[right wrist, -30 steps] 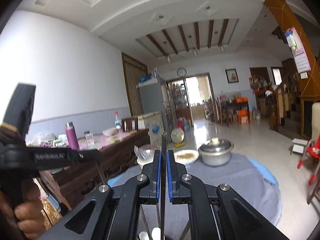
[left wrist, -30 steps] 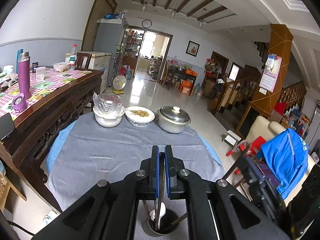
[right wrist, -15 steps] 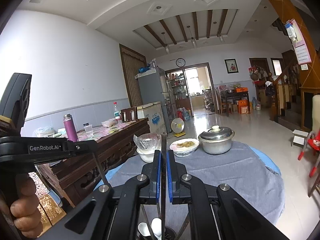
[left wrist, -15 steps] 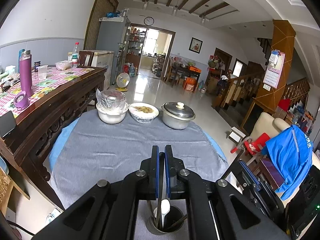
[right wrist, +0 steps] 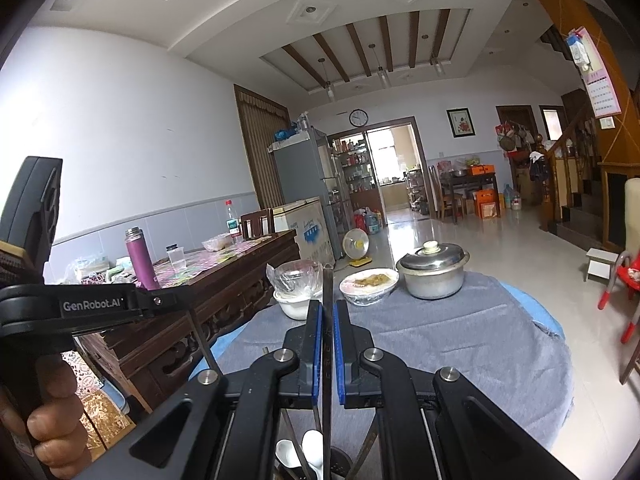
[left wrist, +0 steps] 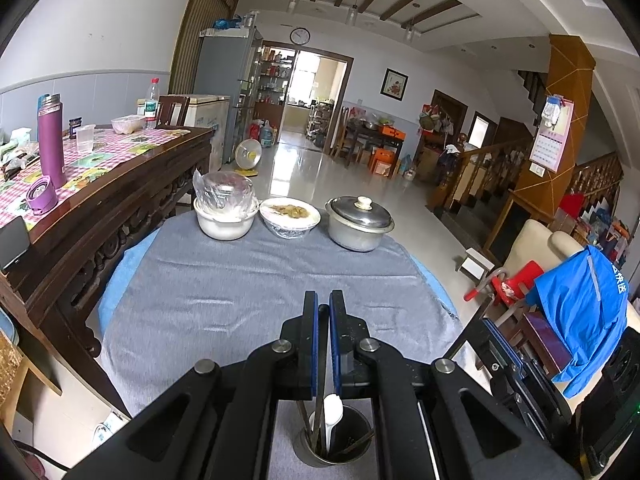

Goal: Organize utensils
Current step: 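Lower both held chopsticks upright into the utensil cup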

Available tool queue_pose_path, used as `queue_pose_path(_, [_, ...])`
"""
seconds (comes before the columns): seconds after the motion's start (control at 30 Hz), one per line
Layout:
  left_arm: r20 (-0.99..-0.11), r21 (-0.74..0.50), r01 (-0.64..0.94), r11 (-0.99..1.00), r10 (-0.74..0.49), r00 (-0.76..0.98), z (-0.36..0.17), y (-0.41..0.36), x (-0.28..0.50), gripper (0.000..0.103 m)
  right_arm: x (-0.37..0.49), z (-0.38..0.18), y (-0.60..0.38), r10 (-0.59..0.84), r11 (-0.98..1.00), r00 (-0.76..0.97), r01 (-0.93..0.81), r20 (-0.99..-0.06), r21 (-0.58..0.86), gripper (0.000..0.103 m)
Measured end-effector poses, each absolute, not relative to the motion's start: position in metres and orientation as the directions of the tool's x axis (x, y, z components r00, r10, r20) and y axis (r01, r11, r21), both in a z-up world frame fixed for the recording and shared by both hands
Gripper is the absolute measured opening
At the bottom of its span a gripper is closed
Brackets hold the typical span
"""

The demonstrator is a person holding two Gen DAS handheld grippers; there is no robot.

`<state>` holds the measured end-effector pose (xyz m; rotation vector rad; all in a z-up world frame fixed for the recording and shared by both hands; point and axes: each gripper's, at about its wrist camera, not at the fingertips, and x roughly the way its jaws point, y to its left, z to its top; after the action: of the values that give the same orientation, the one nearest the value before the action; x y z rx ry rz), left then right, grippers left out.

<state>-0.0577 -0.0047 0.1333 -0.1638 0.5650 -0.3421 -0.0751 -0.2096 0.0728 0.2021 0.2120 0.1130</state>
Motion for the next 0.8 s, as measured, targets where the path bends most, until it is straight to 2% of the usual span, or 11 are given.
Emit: queue_pose_path(0.8, [-0.537, -0.250, 0.258, 0.933, -0.355, 0.765, 0.117, -0.007, -0.046, 0.005, -0.061, 0.061, -0.207, 0.134, 0.970, 0.962, -0.077, -0.239, 0.232, 0.006])
